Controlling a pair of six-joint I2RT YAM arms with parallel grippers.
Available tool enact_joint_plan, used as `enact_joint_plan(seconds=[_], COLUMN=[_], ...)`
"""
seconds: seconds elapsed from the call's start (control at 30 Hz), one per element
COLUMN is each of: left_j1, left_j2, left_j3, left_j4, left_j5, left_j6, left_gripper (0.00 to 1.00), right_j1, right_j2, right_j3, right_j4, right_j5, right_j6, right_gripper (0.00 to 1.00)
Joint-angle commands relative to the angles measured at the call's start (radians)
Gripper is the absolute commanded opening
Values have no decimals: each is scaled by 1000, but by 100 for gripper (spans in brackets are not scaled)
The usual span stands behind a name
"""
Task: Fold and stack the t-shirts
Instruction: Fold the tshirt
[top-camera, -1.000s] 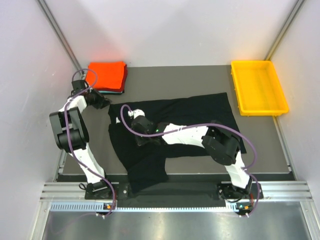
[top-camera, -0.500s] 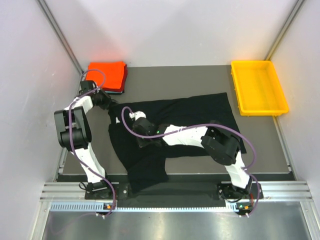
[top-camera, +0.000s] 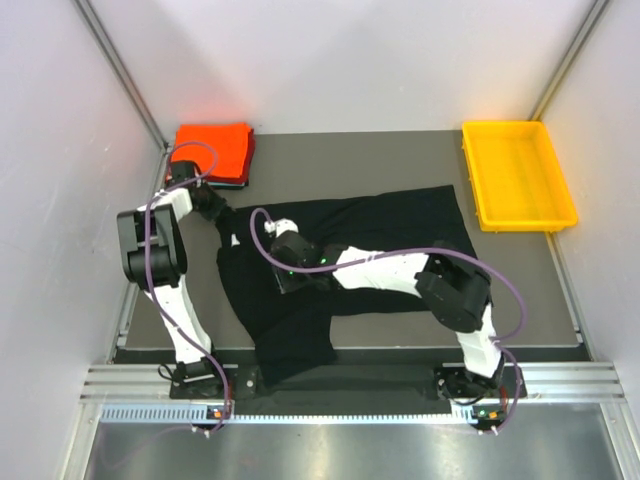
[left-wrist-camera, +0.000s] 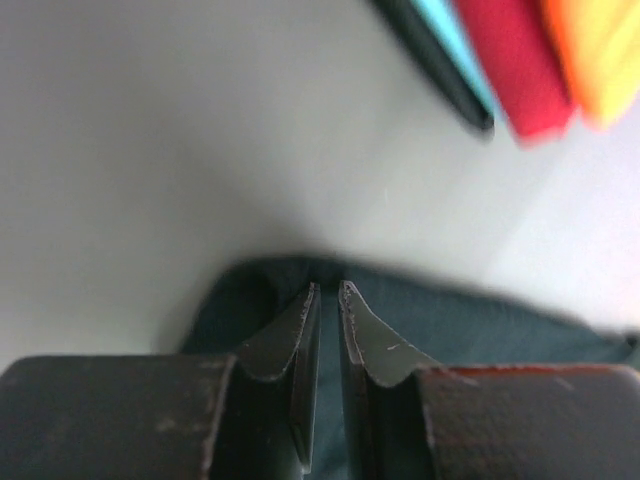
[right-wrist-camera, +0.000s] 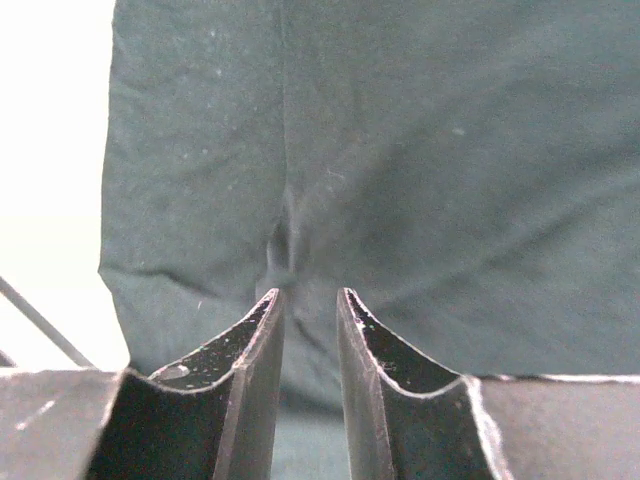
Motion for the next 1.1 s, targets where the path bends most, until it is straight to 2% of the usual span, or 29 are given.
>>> enact_joint_plan(seconds=[0.0,0.23,0.37,0.6,0.77,0.83,0.87,0.97,1.07], left_j1=[2,2,2,2,-10,-15,-15,-15,-21], left_j2=[82,172,214,113,-4,-28,-57,-97,-91], left_j3=[72,208,267,323,291,235,203,98,72], left_j4=[-32,-44,-47,-102,-220,-251,-241,-184,-181], left_j5=[-120,-89,-54,5,-60,-78,-84,-63,-43], left_j6=[50,83,104,112,145,158,167,196,233], left_gripper=[18,18,18,21,26,29,36,43,45], right_j1=[-48,-229,-399,-615,-733,-757,-775,-803,-836], right_j2=[-158,-284,-303,-268,-234,-217,-203,-182,-180], right_j3=[-18,-143,-179,-153,-158,-150,-148,-138,-130], right_j4=[7,-4,-10,-48,-52,-64,-64,-70,-81], right_j5=[-10,-26,-7,66,86,82,82,71,66], right_j6=[11,1,-24,-93,-119,-125,-131,-162,-193], right_gripper=[29,26,22,19,20,20,21,22,23])
